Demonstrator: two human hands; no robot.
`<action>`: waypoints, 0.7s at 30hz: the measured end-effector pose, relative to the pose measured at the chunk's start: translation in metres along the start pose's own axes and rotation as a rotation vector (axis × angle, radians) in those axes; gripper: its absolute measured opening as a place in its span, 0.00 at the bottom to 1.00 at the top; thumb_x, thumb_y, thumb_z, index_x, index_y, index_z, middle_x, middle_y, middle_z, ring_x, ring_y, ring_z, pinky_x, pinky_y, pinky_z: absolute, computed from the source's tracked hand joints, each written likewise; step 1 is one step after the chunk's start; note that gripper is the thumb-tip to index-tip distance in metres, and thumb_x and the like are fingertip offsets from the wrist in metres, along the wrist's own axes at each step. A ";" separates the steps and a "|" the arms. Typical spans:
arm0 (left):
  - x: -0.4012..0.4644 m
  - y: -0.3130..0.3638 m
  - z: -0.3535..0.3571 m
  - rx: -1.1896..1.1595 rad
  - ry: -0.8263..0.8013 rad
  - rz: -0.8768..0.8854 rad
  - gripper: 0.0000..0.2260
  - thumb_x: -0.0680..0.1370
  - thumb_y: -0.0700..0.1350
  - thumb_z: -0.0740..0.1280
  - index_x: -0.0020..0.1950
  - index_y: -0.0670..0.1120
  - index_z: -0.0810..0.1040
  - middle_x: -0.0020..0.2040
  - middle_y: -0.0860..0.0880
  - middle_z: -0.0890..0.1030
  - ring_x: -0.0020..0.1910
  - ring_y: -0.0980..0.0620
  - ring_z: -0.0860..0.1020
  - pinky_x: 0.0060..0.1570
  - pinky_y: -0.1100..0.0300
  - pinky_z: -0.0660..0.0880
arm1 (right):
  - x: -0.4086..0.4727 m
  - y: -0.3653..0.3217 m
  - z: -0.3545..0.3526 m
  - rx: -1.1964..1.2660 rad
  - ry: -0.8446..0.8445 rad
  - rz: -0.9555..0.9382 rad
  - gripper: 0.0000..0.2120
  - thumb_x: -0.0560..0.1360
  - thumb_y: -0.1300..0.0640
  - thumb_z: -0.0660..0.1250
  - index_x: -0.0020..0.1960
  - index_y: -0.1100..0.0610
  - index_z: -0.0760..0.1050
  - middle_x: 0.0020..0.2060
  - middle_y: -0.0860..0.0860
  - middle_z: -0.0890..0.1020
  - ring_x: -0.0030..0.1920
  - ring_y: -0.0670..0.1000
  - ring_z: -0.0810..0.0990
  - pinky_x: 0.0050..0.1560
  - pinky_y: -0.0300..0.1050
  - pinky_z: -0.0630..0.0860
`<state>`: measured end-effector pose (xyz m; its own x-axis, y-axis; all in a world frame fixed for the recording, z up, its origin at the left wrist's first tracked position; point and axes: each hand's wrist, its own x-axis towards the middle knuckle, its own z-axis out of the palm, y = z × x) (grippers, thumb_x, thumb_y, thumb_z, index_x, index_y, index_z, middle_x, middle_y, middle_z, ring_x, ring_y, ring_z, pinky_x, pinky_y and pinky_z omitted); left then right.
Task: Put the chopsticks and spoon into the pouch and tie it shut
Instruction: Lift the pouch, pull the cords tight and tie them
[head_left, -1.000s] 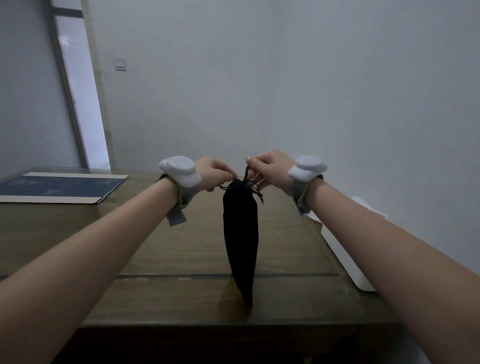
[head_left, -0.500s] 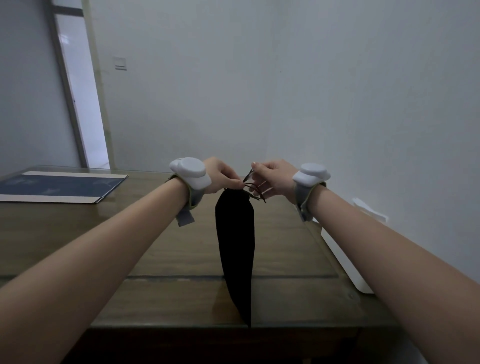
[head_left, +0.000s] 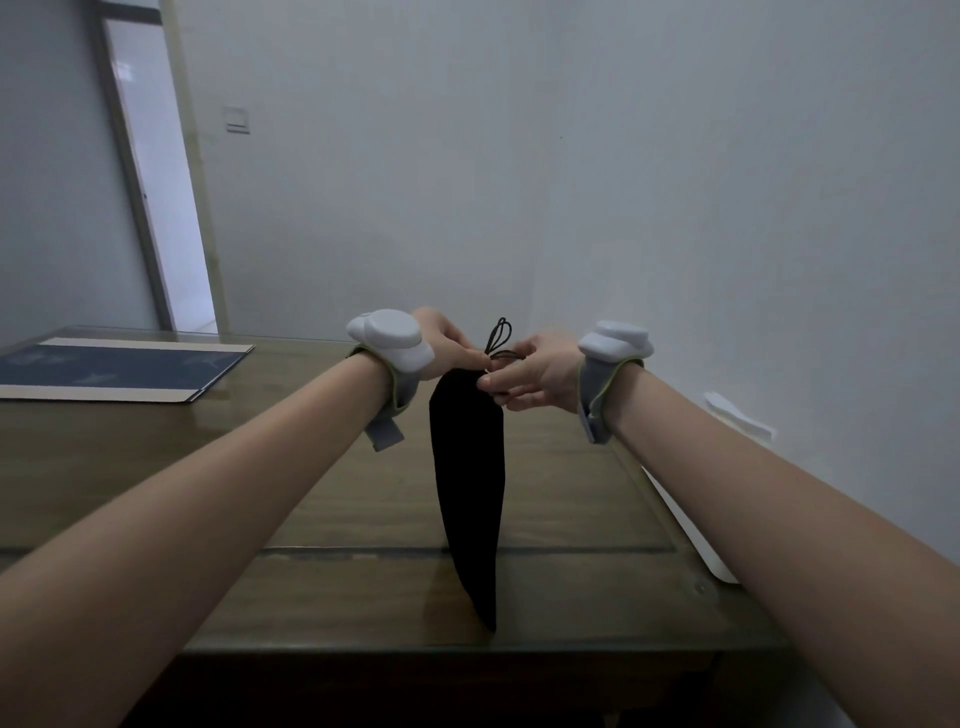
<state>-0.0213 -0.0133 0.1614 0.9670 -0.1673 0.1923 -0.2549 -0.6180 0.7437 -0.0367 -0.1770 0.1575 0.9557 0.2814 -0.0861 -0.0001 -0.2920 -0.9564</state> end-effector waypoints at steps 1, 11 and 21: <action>0.001 0.001 0.001 0.014 0.017 0.000 0.10 0.66 0.52 0.74 0.28 0.50 0.80 0.17 0.57 0.72 0.24 0.56 0.67 0.25 0.64 0.62 | 0.001 0.000 0.002 0.004 0.006 -0.012 0.09 0.68 0.69 0.72 0.39 0.59 0.74 0.22 0.47 0.81 0.23 0.44 0.81 0.26 0.33 0.76; 0.002 -0.004 -0.009 -0.064 0.024 -0.049 0.10 0.65 0.53 0.75 0.29 0.50 0.80 0.16 0.60 0.73 0.26 0.57 0.71 0.26 0.64 0.64 | -0.006 0.011 -0.005 -0.254 -0.075 0.113 0.25 0.67 0.49 0.74 0.62 0.52 0.73 0.47 0.47 0.79 0.44 0.49 0.78 0.38 0.42 0.78; 0.002 -0.019 -0.023 -0.223 0.067 -0.059 0.14 0.69 0.60 0.68 0.50 0.55 0.80 0.46 0.53 0.80 0.42 0.55 0.74 0.35 0.61 0.67 | 0.026 0.028 0.040 0.381 0.164 0.073 0.19 0.75 0.63 0.66 0.65 0.63 0.71 0.57 0.60 0.80 0.51 0.57 0.80 0.47 0.53 0.78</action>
<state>-0.0146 0.0159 0.1627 0.9803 -0.0800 0.1804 -0.1971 -0.4392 0.8765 -0.0236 -0.1411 0.1168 0.9834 0.1146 -0.1411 -0.1488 0.0621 -0.9869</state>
